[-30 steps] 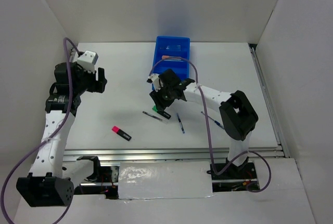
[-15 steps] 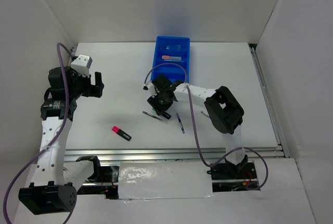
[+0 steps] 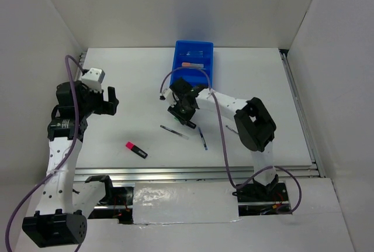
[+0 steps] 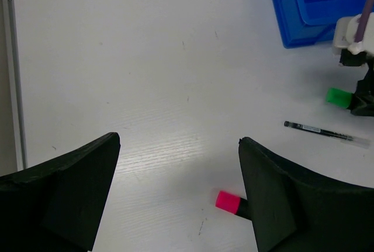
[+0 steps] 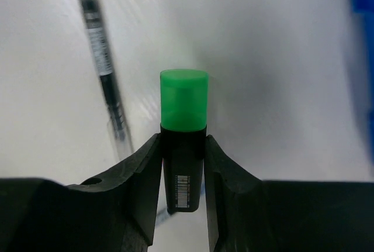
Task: Sort the stationery into containers
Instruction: Grab a piece of stationery with the right arm, then place the stationery into the container
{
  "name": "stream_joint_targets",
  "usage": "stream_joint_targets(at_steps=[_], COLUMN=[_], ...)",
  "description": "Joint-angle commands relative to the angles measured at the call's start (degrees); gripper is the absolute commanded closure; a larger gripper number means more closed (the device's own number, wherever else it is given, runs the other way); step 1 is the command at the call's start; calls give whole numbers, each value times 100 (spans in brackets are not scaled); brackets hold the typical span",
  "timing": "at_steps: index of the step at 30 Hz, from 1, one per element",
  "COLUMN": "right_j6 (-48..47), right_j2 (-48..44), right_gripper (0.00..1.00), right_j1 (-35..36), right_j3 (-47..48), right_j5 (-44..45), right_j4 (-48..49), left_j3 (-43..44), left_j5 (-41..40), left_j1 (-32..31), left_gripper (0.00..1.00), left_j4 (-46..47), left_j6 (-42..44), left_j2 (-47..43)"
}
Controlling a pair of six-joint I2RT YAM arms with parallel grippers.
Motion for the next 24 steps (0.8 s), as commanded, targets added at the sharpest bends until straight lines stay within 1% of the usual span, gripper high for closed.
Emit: stream_joint_targets(at_steps=[1, 3, 6, 8, 10, 12, 13, 15, 18, 24], right_j6=[-875, -1350, -1966, -2222, -2608, -3003, -3093, -3269, -3322, -3840], right_j2=[-1072, -1327, -1319, -1232, -1170, -1038, -864, -582, 155, 588], right_gripper=[83, 86, 87, 87, 87, 87, 87, 87, 86, 85], right_j1=[135, 188, 31, -267, -574, -760, -961, -1138, -1392, -1481], right_j3=[852, 1300, 1811, 1803, 1680, 1566, 1583, 1880, 2758, 2831], right_j5=[-68, -16, 72, 213, 292, 432, 494, 600, 723, 644], right_j4=[-507, -639, -842, -711, -474, 17, 324, 467, 528, 1021], left_j3=[-80, -177, -239, -274, -318, -344, -370, -423, -275, -142], left_j5=[271, 403, 500, 404, 316, 158, 175, 298, 465, 289], left_j1=[29, 20, -50, -138, -191, -261, -261, -182, -165, -191], left_gripper=[6, 6, 6, 6, 6, 6, 6, 6, 6, 6], left_j4=[421, 613, 930, 1071, 1299, 1431, 1606, 1748, 1635, 1432], left_j6=[-86, -218, -376, -368, -649, -737, -850, -991, -905, -632], left_j2=[-18, 43, 158, 237, 377, 500, 510, 536, 606, 668])
